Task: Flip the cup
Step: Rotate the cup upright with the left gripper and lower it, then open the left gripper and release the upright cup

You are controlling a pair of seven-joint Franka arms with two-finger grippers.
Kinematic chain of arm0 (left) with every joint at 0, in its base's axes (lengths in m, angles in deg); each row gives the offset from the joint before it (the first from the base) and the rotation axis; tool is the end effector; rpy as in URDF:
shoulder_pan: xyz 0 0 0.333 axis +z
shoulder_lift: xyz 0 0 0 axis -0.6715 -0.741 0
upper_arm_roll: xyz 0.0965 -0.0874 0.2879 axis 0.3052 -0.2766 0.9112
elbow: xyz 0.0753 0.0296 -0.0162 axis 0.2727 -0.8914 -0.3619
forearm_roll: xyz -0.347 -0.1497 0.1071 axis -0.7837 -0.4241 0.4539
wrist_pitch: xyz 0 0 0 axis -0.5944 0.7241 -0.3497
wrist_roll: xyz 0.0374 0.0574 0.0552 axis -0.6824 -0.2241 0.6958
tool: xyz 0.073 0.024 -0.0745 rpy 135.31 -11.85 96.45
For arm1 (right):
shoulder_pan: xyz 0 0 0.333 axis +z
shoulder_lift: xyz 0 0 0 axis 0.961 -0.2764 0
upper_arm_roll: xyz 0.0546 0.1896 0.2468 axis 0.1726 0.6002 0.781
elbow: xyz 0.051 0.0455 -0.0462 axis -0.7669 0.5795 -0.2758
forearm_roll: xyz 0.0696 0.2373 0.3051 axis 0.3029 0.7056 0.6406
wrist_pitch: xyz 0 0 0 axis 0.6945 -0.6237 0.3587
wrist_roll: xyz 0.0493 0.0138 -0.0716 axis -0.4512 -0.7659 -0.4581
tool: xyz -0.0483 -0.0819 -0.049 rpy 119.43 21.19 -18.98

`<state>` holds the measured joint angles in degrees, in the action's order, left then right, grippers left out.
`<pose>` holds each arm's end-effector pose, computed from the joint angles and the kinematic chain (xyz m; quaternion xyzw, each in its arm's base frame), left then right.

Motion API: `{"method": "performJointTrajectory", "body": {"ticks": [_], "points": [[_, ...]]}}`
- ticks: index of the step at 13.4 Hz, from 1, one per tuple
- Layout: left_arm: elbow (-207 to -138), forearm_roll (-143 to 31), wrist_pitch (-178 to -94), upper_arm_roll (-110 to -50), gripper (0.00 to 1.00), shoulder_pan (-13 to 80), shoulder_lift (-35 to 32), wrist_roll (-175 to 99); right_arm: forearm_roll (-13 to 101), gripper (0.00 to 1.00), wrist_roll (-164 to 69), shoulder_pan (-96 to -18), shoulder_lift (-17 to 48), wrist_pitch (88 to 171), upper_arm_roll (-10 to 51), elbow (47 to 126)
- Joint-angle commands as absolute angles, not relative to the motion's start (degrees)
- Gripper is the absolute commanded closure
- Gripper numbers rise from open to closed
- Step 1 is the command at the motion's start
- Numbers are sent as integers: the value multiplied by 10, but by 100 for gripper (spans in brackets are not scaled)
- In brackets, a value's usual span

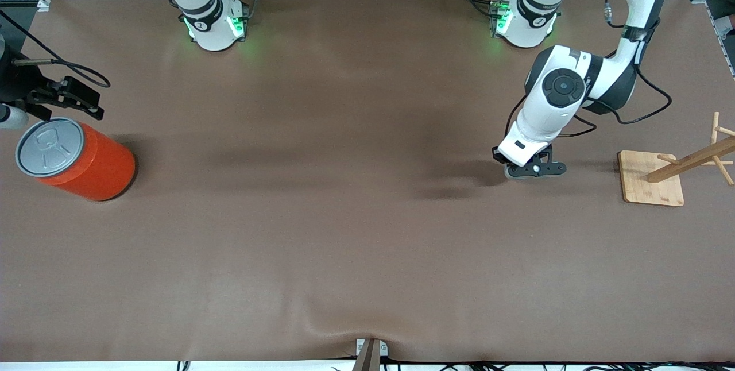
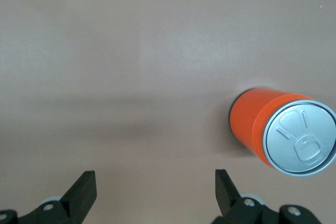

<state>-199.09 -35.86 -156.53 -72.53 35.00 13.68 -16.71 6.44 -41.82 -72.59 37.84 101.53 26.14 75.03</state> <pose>0.5257 -0.1709 0.3017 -0.9987 -0.0113 -0.0285 0.0411 0.5547 0.0118 0.6329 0.9999 0.0078 -0.0070 0.0032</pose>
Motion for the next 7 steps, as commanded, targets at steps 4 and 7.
{"method": "performJointTrajectory", "body": {"ticks": [4, 7], "points": [[-1997, -337, -1615, -726, 100, 379, 107, -165, 102, 0, -419, -729, 382, 995, 259, 750], [-1995, -338, -1615, -726, 52, 378, 108, -163, 101, 0, -422, -732, 384, 988, 257, 749]]}}
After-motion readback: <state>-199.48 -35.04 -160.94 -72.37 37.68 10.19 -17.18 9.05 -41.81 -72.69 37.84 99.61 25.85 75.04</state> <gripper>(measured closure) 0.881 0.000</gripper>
